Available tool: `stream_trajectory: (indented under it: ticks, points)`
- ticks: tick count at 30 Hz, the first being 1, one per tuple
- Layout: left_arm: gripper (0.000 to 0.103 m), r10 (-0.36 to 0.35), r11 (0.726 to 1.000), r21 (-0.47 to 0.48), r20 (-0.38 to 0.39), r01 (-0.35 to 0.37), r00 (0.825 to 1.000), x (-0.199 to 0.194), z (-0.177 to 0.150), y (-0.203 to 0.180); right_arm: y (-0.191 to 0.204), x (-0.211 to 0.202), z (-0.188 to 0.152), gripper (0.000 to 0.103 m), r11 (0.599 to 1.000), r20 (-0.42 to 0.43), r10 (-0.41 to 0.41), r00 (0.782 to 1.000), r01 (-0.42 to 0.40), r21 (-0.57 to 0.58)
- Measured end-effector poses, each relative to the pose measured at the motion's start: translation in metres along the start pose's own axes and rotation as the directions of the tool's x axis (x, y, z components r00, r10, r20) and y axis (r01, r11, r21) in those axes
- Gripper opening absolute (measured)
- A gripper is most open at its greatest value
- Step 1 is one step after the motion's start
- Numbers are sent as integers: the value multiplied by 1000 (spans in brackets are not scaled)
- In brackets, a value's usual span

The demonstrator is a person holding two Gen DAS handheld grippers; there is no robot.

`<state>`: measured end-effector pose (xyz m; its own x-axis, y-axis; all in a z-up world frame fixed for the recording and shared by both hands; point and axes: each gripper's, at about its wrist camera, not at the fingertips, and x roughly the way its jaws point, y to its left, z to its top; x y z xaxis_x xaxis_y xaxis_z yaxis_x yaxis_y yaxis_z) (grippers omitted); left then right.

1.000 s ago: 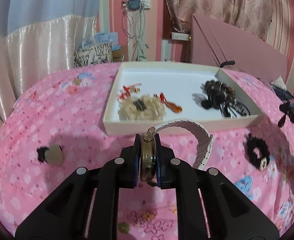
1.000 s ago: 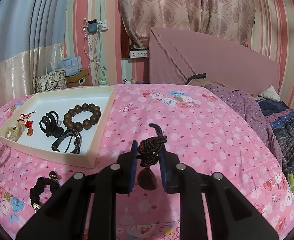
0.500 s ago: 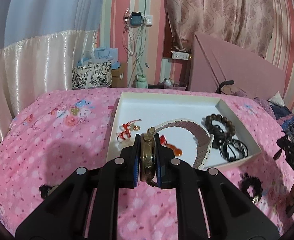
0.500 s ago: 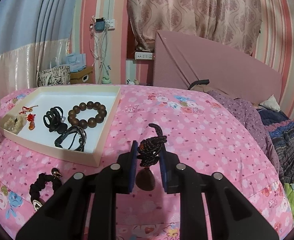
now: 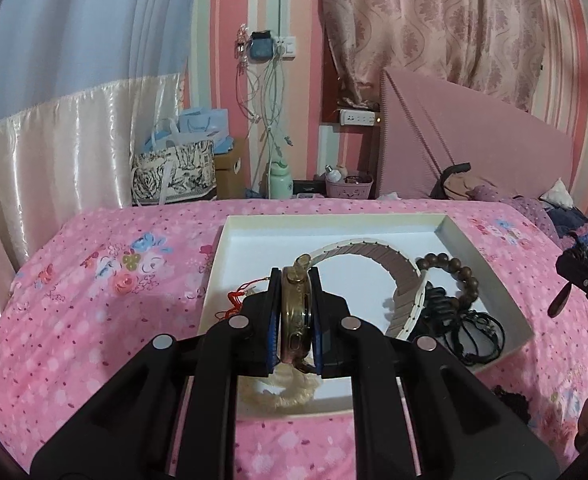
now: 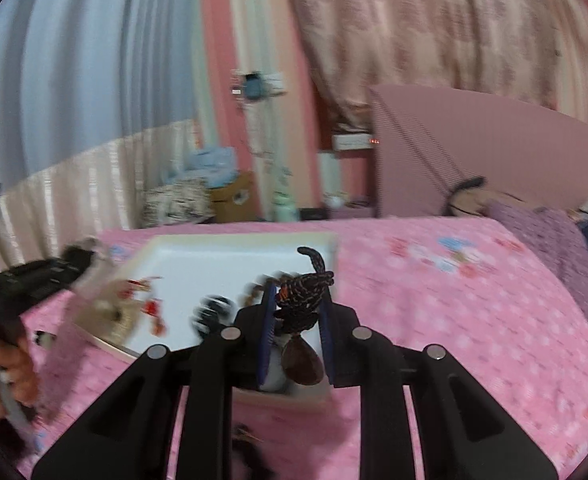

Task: Organize jewelry
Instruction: 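Lift the watch and pendant and carry both over the white tray, then open both tools to release the watch and pendant into the tray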

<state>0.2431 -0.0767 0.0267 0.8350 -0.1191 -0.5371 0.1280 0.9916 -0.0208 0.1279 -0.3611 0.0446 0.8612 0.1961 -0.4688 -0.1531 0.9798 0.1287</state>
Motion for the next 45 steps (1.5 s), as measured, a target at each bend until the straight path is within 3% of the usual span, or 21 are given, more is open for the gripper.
stream_trajectory:
  ticks: [6, 13, 19, 24, 27, 34, 45]
  points:
    - [11, -1, 999, -43, -49, -1, 999, 21, -5, 13, 62, 38, 3, 20, 984, -59, 156, 986, -160, -78]
    - [11, -1, 998, -66, -90, -5, 996, 43, 1, 23, 96, 65, 11, 20, 973, -79, 206, 975, -212, -88]
    - [11, 13, 997, -80, -112, -22, 994, 64, 17, 22, 112, 99, 20, 20, 983, -119, 134, 984, -147, -111]
    - [11, 11, 996, -88, -131, -23, 991, 82, 14, 20, 101, 121, 17, 20, 996, -150, 74, 986, -81, -43]
    - [11, 8, 997, -78, -153, -20, 988, 92, 9, 17, 107, 130, 9, 20, 993, -167, 34, 985, -53, -106]
    - [12, -5, 996, -87, -197, -13, 980, 112, -5, 16, 107, 136, 5, 20, 988, -164, 31, 986, -56, -146]
    - [14, 14, 996, -80, -177, -29, 984, 109, -10, 18, 102, 138, 4, 21, 990, -162, 69, 984, -87, -107]
